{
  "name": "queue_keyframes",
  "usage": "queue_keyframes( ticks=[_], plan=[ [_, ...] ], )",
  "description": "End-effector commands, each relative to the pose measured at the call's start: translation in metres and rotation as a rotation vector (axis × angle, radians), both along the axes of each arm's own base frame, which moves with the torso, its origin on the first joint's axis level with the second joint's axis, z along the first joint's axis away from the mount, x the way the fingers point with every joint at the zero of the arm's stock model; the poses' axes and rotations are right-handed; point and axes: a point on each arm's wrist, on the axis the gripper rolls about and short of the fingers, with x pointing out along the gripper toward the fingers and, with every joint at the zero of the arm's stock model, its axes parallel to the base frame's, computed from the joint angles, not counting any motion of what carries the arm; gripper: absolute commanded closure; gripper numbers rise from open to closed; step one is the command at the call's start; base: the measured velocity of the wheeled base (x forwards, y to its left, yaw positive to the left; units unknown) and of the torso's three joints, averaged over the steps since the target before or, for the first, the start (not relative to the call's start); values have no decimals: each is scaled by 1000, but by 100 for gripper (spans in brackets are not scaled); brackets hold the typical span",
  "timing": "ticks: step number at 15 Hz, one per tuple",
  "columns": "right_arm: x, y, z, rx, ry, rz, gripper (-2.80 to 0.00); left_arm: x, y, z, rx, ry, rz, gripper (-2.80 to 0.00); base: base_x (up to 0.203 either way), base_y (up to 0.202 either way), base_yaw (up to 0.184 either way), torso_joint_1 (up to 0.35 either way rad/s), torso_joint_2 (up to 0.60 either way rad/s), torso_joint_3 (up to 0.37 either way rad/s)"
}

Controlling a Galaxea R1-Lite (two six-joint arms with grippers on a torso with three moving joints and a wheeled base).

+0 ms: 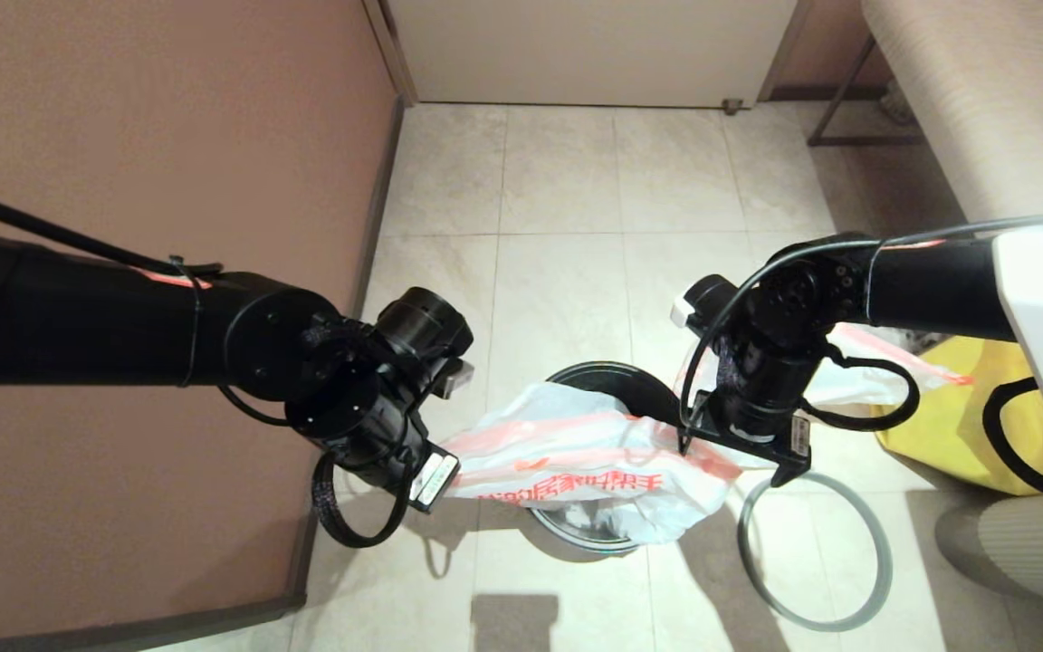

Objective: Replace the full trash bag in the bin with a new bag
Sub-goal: Put the new garbage bag on the trash can

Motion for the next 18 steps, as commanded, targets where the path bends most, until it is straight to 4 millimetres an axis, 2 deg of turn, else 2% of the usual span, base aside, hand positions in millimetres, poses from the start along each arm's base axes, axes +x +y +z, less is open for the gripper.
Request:
queue_keyframes(
  ticks=[1,5,8,11,13,15,18],
  plan=[
    [1,-3,-2,-7,9,-13,-280,-1,0,1,1,-2,-1,0,0,0,0,0,0,0],
    [4,-2,1,10,-22,-13,-280,-10,-7,-1,6,6,-36,0,0,0,0,0,0,0],
    [-9,10,18,42,-69,33,-280,-11,-7,0,3,4,-38,0,0,0,0,0,0,0],
    [-22,6,47,145,-112,86,-280,-13,-10,2,-4,-3,-48,0,0,0,0,0,0,0],
    [-20,12,37,144,-81,166,-280,-12,-8,4,-9,-8,-43,0,0,0,0,0,0,0],
    [-27,27,35,142,-68,220,-280,-9,-3,5,-15,-15,-26,0,0,0,0,0,0,0],
    [-23,36,16,105,-28,325,-280,-14,0,12,-50,-26,-37,0,0,0,0,0,0,0]
  ],
)
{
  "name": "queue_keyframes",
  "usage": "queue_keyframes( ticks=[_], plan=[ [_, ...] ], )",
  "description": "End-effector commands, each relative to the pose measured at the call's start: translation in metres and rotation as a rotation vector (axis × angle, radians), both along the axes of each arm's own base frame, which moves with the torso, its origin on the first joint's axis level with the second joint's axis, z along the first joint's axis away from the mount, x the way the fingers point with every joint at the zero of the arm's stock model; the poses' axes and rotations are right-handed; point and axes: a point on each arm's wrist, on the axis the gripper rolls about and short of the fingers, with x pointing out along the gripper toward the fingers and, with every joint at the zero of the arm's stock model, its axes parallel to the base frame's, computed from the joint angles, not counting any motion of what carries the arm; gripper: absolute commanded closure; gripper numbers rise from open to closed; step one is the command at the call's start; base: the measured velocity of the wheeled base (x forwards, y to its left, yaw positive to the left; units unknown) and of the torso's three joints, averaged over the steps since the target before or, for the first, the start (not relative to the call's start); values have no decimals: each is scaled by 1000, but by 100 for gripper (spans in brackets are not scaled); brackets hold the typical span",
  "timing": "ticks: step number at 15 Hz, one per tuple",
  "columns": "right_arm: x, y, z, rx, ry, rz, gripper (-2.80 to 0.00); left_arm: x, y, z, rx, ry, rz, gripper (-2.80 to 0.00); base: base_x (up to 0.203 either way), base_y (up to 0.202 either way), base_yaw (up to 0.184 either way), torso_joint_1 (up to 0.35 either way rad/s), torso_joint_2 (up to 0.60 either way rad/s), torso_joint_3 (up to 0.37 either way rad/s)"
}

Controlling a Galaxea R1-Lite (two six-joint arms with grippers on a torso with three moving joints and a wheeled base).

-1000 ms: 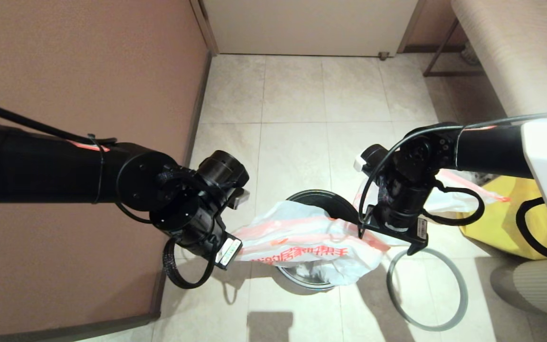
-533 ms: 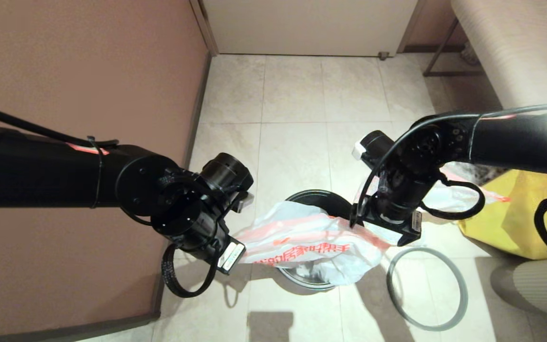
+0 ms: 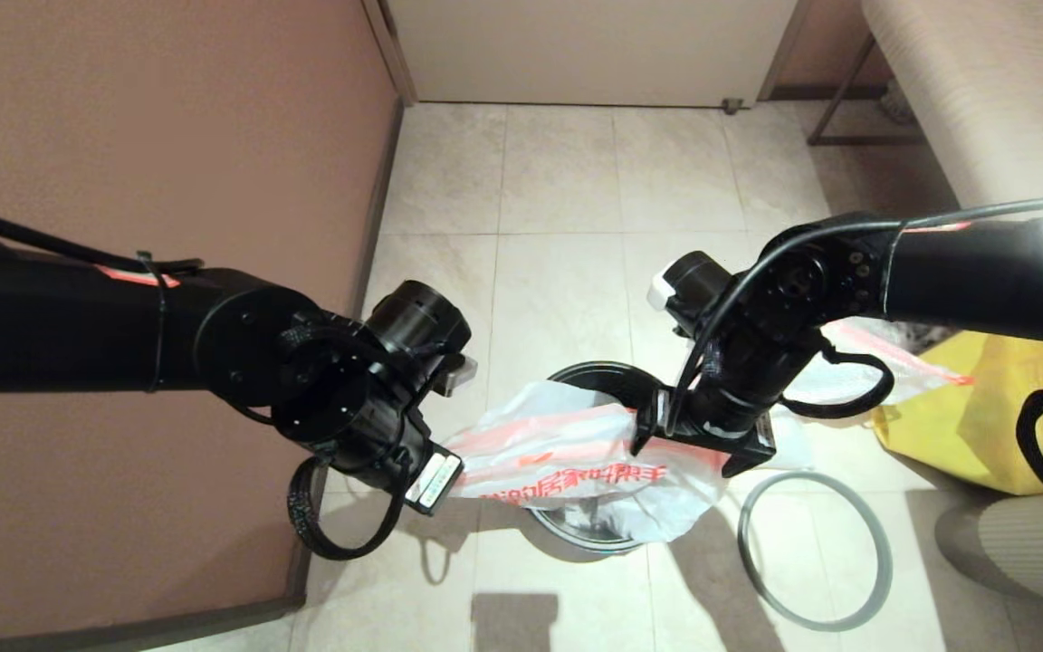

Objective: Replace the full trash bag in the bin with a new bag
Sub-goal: Put the new garbage bag on the trash can

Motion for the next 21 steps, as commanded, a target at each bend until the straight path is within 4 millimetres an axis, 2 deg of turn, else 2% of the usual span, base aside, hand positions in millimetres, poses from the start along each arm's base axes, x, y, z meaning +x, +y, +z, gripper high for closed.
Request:
queue_keyframes(
  ticks=[1,3,6,9,12,15,17,19,21],
  plan=[
    [2,4,-8,-10,19,45,-280,-4,3,7,-21,-5,-15,0,0,0,0,0,0,0],
    [6,8,-8,9,-18,63,-280,-8,5,12,-32,-13,-32,0,0,0,0,0,0,0],
    [4,7,17,80,-139,65,-280,-7,5,9,-25,-5,-34,0,0,0,0,0,0,0],
    [0,4,29,96,-171,64,-280,-8,1,5,-18,3,-46,0,0,0,0,0,0,0],
    [2,3,27,95,-168,57,-280,-14,0,9,-26,-10,-60,0,0,0,0,0,0,0],
    [0,9,15,62,-112,75,-280,-13,0,10,-30,-16,-59,0,0,0,0,0,0,0],
    [0,17,-1,23,-65,82,-280,-14,1,12,-34,-21,-60,0,0,0,0,0,0,0],
    [7,12,-4,6,-86,42,-280,-16,-1,10,-30,-16,-68,0,0,0,0,0,0,0],
    [6,10,-3,4,-79,34,-280,-15,0,11,-32,-19,-63,0,0,0,0,0,0,0]
  ],
)
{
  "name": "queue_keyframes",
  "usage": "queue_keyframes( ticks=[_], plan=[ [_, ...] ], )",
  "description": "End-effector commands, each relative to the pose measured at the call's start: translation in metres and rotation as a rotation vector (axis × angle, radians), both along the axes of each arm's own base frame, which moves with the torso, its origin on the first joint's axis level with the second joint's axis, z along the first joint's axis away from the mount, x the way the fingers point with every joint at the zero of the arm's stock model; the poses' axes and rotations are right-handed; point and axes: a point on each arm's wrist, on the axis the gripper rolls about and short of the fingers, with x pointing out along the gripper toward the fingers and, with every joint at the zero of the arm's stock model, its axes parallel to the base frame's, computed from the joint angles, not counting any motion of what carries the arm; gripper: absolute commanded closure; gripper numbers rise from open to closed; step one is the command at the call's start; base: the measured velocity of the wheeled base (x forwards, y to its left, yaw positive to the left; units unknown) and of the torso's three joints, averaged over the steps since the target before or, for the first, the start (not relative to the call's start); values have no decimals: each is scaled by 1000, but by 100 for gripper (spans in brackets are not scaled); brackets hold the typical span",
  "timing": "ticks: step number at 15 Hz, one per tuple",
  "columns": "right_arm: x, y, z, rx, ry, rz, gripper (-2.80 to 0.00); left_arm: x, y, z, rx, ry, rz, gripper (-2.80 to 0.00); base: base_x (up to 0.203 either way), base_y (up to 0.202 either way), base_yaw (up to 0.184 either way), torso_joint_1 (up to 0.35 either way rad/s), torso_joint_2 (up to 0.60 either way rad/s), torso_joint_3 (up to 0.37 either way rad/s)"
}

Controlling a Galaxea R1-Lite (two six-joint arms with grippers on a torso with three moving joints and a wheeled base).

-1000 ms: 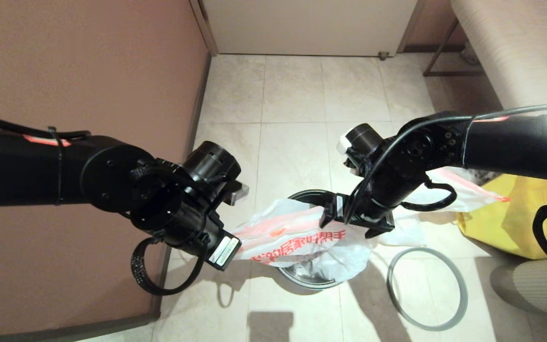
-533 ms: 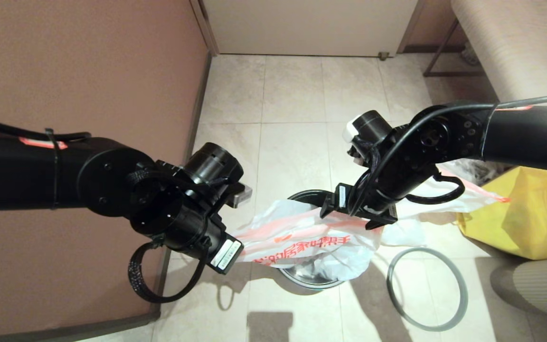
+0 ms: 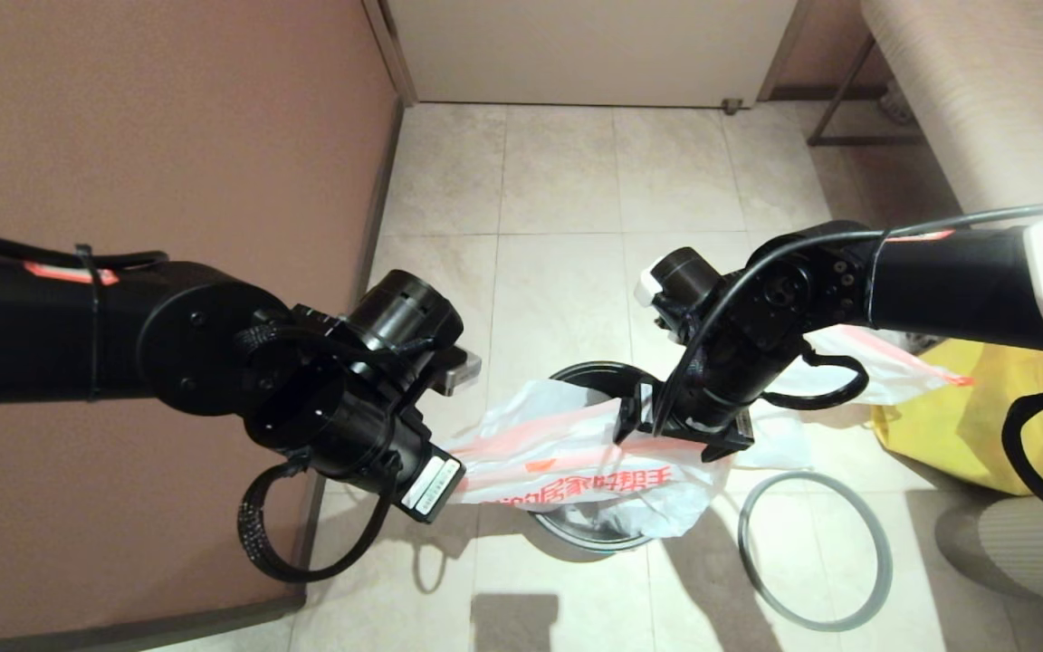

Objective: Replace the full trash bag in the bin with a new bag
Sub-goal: Put the new garbage bag on the trash can

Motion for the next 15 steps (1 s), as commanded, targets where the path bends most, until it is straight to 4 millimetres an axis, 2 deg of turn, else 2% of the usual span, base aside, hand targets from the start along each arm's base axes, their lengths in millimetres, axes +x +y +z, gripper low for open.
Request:
queue_keyframes(
  ticks=[1,6,9,11,15],
  plan=[
    [-2,-1,-3,-16,32,-8,-280,1,0,0,2,0,3,0,0,0,0,0,0,0],
    [-2,-5,-8,-25,77,-66,-280,1,0,-1,8,-1,5,0,0,0,0,0,0,0],
    [3,-17,-5,-30,74,-121,-280,0,0,1,2,-5,2,0,0,0,0,0,0,0],
    [12,-23,-17,-59,99,-127,-280,-2,2,4,-8,-12,3,0,0,0,0,0,0,0],
    [14,-23,-34,-104,167,-114,-280,-2,2,6,-20,-25,2,0,0,0,0,0,0,0]
  ],
)
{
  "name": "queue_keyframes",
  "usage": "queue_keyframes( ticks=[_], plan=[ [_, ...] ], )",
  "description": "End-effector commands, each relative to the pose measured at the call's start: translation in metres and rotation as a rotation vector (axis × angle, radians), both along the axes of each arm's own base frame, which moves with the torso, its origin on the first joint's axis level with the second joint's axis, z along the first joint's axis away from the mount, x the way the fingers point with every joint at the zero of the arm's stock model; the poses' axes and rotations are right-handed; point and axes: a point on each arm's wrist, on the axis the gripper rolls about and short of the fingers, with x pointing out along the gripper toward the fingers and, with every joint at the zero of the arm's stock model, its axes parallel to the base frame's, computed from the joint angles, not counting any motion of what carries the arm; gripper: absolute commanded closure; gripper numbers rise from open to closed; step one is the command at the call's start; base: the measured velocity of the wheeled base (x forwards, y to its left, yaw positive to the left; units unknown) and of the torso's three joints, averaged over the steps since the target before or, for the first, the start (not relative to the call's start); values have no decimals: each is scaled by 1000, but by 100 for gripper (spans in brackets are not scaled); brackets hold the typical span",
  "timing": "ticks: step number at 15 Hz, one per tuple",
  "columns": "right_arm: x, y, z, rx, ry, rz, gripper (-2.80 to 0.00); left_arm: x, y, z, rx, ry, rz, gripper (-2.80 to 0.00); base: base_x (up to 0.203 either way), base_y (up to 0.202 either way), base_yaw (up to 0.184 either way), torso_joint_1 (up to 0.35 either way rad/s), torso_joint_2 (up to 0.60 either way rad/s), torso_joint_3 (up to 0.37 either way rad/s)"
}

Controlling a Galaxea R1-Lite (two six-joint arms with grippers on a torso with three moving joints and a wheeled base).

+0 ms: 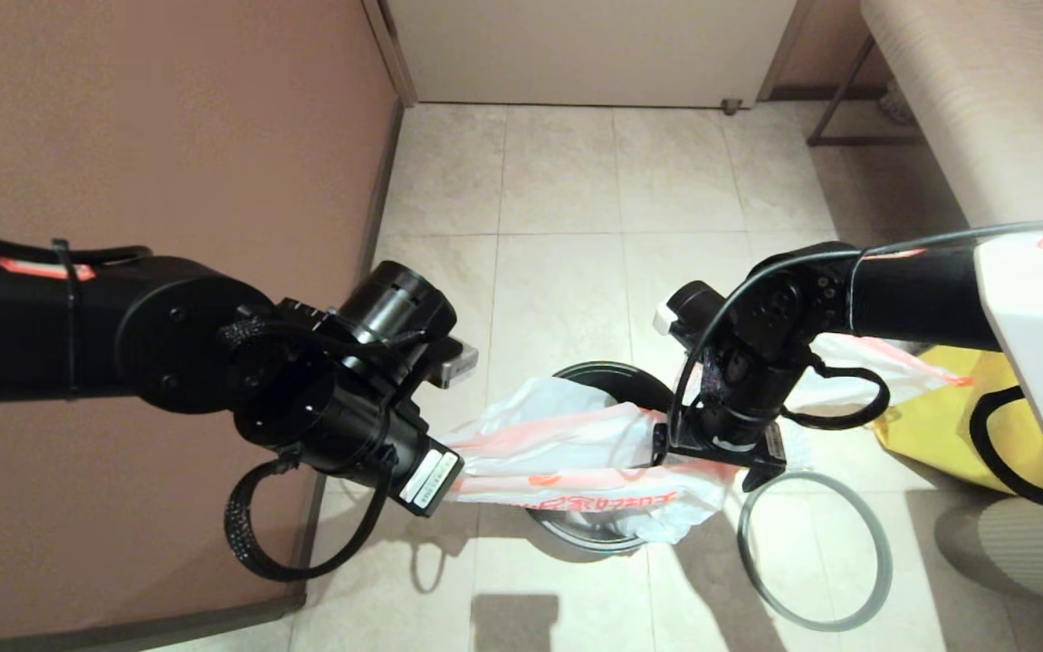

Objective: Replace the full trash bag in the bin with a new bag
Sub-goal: Put the new garbage bag on the trash can

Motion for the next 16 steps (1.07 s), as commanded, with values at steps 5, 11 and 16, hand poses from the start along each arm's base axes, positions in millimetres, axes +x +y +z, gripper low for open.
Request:
queue_keyframes(
  ticks=[5,11,16],
  plan=[
    [-5,-18,-16,-86,151,-39,-280,3,8,5,-16,-25,27,0,0,0,0,0,0,0],
    [-6,-40,-36,-112,218,-81,-280,8,16,8,-22,-34,60,0,0,0,0,0,0,0],
    [12,-31,-53,30,-11,-70,-280,20,28,10,-60,-64,88,0,0,0,0,0,0,0]
  ],
)
